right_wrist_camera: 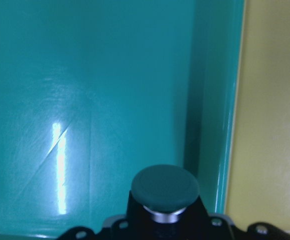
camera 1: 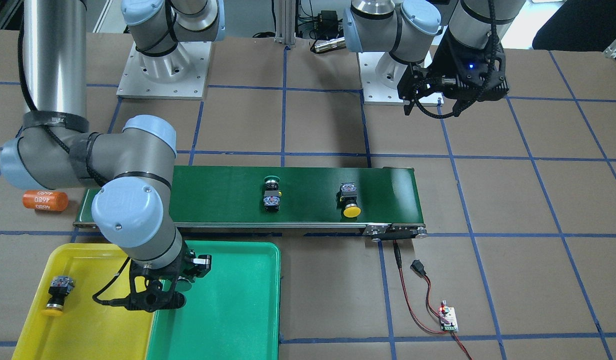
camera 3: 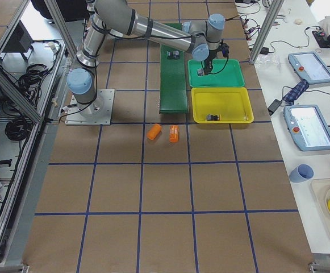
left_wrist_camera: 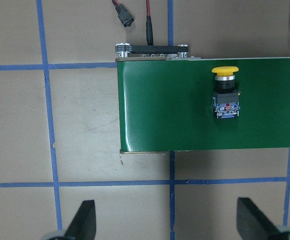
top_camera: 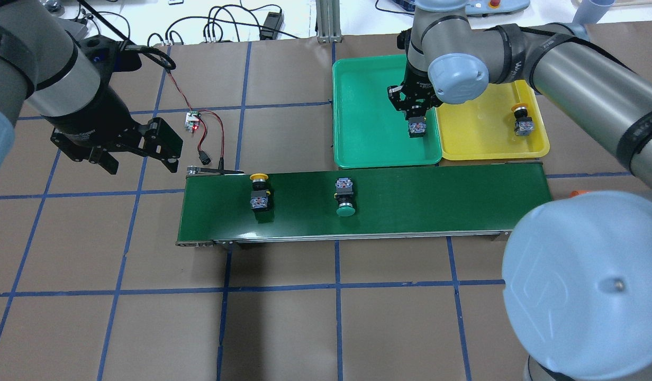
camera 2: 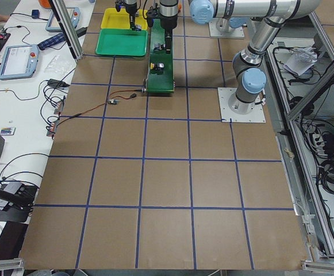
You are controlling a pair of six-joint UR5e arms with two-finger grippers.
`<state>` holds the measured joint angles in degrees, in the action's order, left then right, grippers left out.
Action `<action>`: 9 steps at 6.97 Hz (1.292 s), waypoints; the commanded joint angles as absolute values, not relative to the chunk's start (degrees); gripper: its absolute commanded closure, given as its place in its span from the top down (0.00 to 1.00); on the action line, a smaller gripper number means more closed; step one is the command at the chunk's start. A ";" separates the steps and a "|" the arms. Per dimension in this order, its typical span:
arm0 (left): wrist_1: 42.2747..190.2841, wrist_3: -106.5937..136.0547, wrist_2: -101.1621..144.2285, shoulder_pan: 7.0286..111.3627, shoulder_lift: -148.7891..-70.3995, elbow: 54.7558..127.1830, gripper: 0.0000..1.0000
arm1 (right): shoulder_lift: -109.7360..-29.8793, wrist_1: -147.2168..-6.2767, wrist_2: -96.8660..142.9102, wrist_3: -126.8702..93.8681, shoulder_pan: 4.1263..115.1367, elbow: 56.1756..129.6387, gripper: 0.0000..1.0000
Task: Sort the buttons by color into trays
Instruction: 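Carry the green button into the green tray and open the right gripper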
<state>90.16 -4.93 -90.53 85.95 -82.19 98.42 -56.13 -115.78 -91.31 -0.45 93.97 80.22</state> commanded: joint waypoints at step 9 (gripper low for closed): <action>87.63 -5.01 -90.53 86.04 -80.42 101.08 1.00 | -66.58 -110.57 -91.14 6.31 91.24 86.62 1.00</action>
<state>88.20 -4.95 -90.53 86.04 -80.37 101.02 -61.32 -111.05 -91.26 4.54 92.05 82.78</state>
